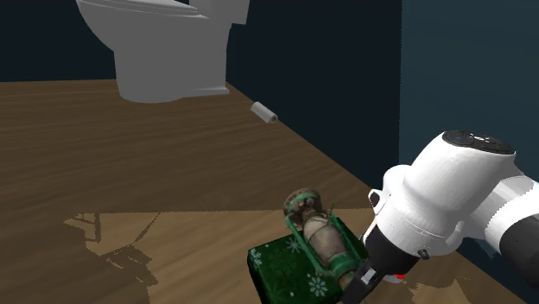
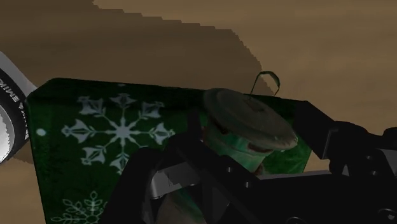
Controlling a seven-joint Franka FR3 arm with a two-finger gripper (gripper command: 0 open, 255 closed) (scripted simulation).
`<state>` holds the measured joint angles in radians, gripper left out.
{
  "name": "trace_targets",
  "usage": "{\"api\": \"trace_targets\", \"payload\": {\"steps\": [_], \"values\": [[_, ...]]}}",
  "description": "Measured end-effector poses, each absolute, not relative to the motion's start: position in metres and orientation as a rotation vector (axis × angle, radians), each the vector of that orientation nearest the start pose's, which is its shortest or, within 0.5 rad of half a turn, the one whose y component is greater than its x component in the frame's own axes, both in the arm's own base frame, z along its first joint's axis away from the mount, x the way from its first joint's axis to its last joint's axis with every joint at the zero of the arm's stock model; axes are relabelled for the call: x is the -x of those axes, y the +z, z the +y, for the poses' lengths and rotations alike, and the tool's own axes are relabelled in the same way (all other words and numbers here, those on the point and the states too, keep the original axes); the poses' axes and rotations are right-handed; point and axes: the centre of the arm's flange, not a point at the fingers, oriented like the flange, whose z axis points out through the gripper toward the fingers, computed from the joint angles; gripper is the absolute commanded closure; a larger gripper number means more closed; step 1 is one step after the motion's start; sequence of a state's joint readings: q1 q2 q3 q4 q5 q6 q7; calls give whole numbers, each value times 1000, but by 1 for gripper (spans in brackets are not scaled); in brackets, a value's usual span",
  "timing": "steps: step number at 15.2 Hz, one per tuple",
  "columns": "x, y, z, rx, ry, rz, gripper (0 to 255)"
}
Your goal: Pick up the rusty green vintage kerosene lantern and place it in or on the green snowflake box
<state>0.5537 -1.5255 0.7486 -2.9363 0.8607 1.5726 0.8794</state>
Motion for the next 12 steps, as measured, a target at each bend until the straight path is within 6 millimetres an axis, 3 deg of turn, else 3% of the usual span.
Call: {"api": "trace_targets", "payload": {"steps": [5, 11, 12], "values": [[-24, 386, 239, 2977, 2, 269, 255], [-25, 383, 239, 2976, 0, 268, 255], [-25, 382, 239, 2977, 2, 269, 0]]}}
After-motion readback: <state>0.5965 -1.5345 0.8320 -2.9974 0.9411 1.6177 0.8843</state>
